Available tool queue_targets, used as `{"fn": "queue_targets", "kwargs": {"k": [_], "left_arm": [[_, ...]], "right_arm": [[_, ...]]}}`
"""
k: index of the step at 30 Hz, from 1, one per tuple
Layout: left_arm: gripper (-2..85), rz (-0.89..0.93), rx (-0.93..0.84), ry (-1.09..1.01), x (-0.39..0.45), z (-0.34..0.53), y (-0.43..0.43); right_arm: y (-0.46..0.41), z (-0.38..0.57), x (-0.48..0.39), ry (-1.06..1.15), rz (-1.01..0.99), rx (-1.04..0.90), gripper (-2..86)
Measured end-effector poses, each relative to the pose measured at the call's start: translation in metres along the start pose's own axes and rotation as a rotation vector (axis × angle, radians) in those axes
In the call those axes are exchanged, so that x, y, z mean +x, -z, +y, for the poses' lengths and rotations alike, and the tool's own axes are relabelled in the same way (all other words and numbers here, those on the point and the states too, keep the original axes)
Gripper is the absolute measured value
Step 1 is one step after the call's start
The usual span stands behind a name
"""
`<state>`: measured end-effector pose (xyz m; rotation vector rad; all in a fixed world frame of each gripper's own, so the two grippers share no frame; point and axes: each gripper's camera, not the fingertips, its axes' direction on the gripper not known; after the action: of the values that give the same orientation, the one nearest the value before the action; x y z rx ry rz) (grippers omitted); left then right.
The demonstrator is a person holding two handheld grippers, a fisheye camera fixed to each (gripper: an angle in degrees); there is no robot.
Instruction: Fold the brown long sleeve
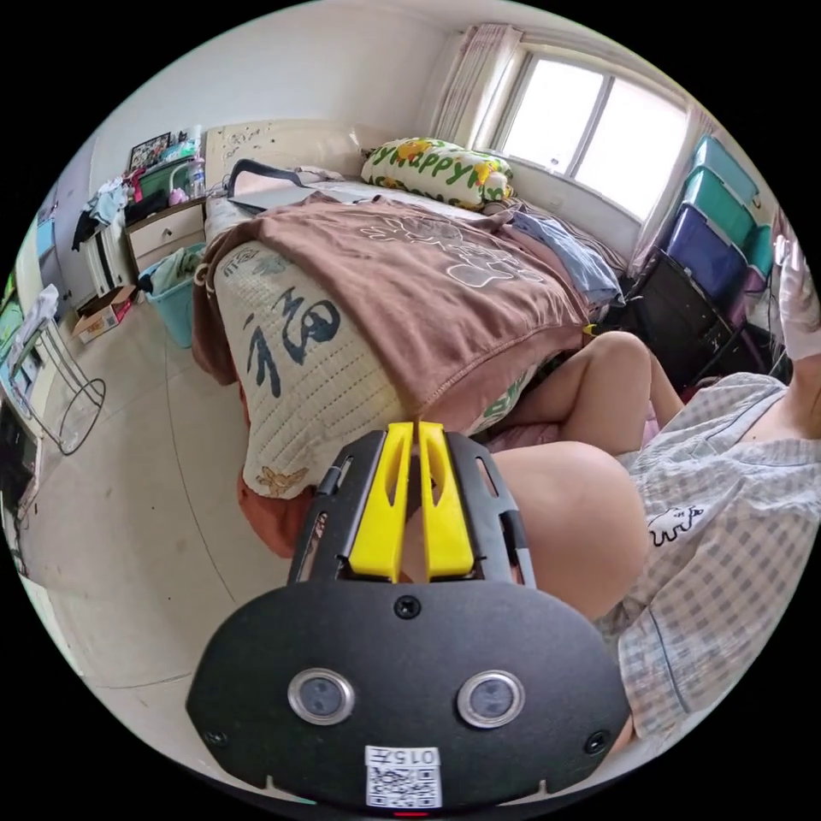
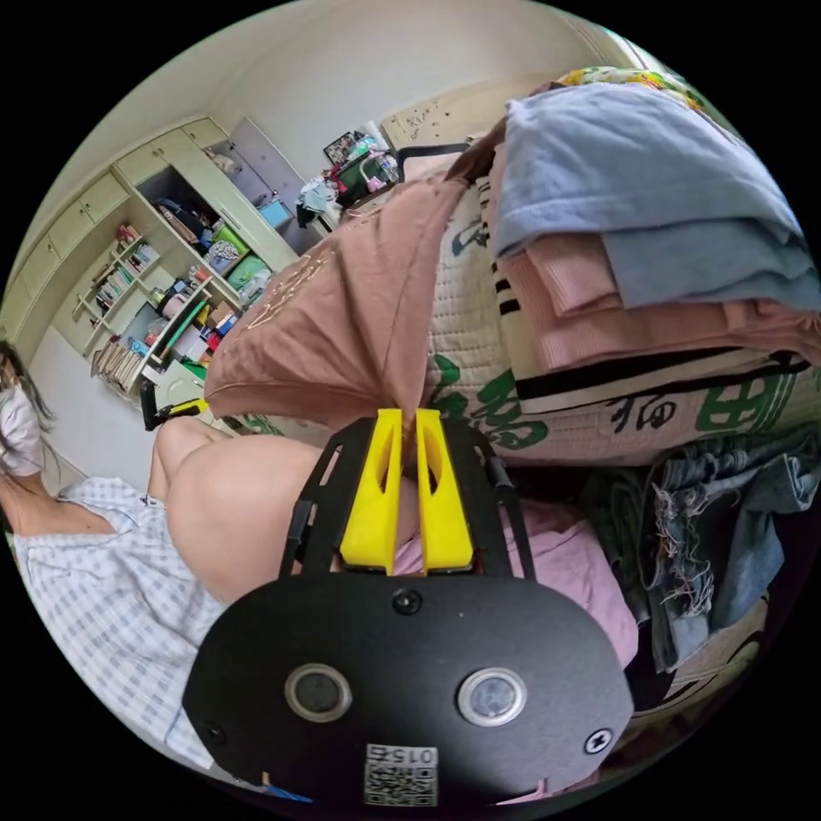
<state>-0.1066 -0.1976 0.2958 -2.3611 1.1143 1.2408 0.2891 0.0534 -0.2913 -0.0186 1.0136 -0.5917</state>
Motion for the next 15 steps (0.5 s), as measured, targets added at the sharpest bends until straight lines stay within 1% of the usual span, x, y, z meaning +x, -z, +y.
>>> {"fn": "queue_targets", "kwargs": {"k": [3,5,8,10,11,13,15], "left_arm": [[0.2,0.025,-0.015,0.046,-0.013,0.008,-0.005],[0.0,-0.03,-0.038,0.084,-0.021,0.017,-0.004],[0.0,-0.019,0.059,0.123,-0.035,0.031,0.02],[0.2,-0.035,0.193,0.141,-0.046,0.027,0.049],[0.3,-0.045,0.218,0.143,-0.049,0.023,0.054],[1.1,-0.082,0.282,0.108,-0.053,-0.006,0.063],[1.7,-0.105,0.292,0.065,-0.054,-0.037,0.057]], "right_arm": [[-0.012,-0.001,0.007,-0.018,-0.026,-0.021,12.6],[-0.011,-0.001,0.009,-0.014,-0.03,-0.046,12.1],[0.004,0.0,0.009,-0.022,0.04,-0.033,11.3],[0.024,-0.006,0.008,-0.024,0.097,0.02,10.4],[0.029,-0.009,0.007,-0.024,0.106,0.036,10.2],[0.048,-0.031,0.001,-0.018,0.126,0.12,9.2],[0.054,-0.054,-0.007,0.009,0.12,0.186,8.4]]}}
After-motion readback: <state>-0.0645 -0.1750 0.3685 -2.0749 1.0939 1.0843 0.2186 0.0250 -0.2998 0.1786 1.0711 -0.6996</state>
